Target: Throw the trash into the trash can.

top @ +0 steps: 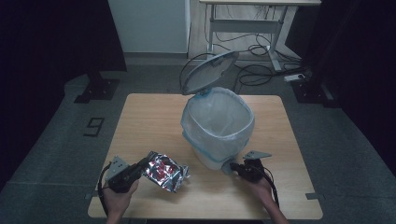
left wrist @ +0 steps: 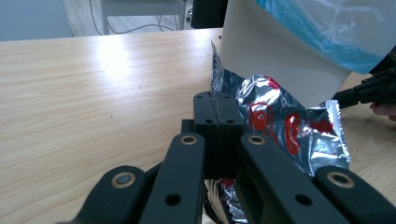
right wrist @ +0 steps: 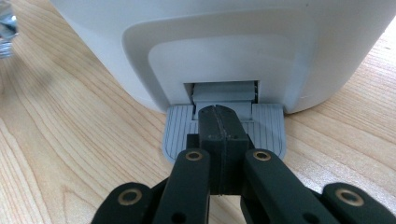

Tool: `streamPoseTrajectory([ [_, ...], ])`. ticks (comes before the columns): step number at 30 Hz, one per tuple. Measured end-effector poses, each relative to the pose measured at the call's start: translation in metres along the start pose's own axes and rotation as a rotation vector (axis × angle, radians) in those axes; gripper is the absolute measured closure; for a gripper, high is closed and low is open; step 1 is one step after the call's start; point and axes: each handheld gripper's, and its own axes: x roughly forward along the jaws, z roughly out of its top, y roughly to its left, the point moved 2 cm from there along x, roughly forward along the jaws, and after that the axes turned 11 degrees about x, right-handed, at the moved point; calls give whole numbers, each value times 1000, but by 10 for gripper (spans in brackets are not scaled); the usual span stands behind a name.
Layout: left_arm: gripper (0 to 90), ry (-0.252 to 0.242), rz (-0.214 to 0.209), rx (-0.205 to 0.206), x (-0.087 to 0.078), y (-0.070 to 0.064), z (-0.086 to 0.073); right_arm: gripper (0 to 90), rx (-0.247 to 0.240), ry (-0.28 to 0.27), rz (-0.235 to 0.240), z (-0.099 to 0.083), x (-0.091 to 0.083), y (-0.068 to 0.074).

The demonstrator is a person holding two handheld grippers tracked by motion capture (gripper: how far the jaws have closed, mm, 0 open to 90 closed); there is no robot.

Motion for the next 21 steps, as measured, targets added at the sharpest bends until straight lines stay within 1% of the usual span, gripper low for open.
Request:
streamPoseTrajectory([
  [4,900,-12,-7,-5,-1,0,2,897,1,-1,0,0,0,0],
  [8,900,-42,-8,0,-7,-2,8,896,2,-2,-1,0,0,0],
  [14,900,-51,-12,-8,-8,0,11,897,3,-3,1,0,0,0],
  [18,900,-62,-18,0,-8,2,17,896,8,-4,4,-1,0,-1],
  [21,900,-80,-19,-3,-11,2,21,897,8,-7,0,-1,0,0],
])
